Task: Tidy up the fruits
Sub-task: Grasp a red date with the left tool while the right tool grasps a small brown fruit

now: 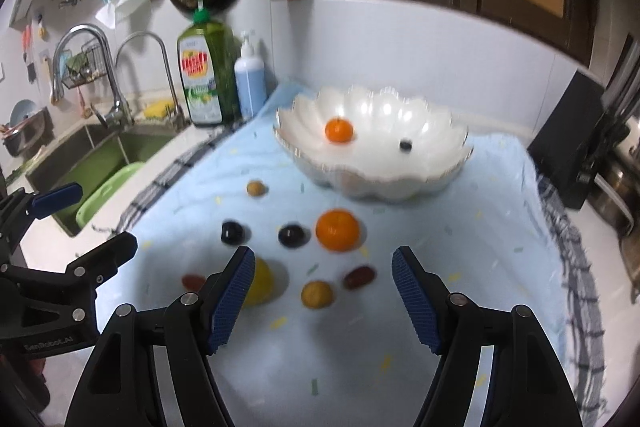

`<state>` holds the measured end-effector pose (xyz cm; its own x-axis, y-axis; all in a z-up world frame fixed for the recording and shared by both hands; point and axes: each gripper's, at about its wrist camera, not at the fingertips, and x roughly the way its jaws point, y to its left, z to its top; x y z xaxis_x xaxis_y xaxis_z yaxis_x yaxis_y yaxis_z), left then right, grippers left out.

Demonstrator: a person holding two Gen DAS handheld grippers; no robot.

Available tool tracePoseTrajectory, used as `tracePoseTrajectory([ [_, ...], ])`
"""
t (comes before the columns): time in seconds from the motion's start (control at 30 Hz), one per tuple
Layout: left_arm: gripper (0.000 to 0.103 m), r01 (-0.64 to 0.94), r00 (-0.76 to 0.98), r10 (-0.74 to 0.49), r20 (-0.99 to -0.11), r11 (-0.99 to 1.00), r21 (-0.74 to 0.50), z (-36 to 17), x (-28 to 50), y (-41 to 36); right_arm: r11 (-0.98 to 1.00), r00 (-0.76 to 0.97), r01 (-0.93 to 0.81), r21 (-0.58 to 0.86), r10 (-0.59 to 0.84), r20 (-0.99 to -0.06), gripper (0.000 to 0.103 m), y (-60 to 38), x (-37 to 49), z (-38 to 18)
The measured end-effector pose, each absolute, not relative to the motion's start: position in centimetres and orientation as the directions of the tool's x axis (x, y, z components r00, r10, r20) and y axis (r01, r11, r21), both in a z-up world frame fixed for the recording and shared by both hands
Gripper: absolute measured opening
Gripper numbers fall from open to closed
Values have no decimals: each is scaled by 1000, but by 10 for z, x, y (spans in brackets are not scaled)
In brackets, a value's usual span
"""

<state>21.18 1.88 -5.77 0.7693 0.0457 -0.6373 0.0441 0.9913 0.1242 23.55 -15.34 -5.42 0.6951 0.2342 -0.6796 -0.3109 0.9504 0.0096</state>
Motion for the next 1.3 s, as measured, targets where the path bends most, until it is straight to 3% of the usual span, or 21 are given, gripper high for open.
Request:
tracePoseTrajectory([
  [0.2, 79, 76, 718, 24, -695, 991, 114, -81, 219, 12, 945, 658, -327, 15, 239, -714, 71, -151, 237, -75],
  [0.63, 60, 90, 641, -22, -767, 995, 47, -121, 234, 1, 938, 595, -344, 34, 246, -765, 58, -145, 246, -113],
  [1.17, 42, 85, 599, -43, -800, 996, 9, -138, 249, -3, 934, 576, -354, 38, 250, -778, 48, -142, 262, -128],
  [1.3, 34, 84, 592, -40, -805, 996, 12, -141, 251, -3, 934, 571, -354, 34, 245, -784, 40, -140, 266, -132],
])
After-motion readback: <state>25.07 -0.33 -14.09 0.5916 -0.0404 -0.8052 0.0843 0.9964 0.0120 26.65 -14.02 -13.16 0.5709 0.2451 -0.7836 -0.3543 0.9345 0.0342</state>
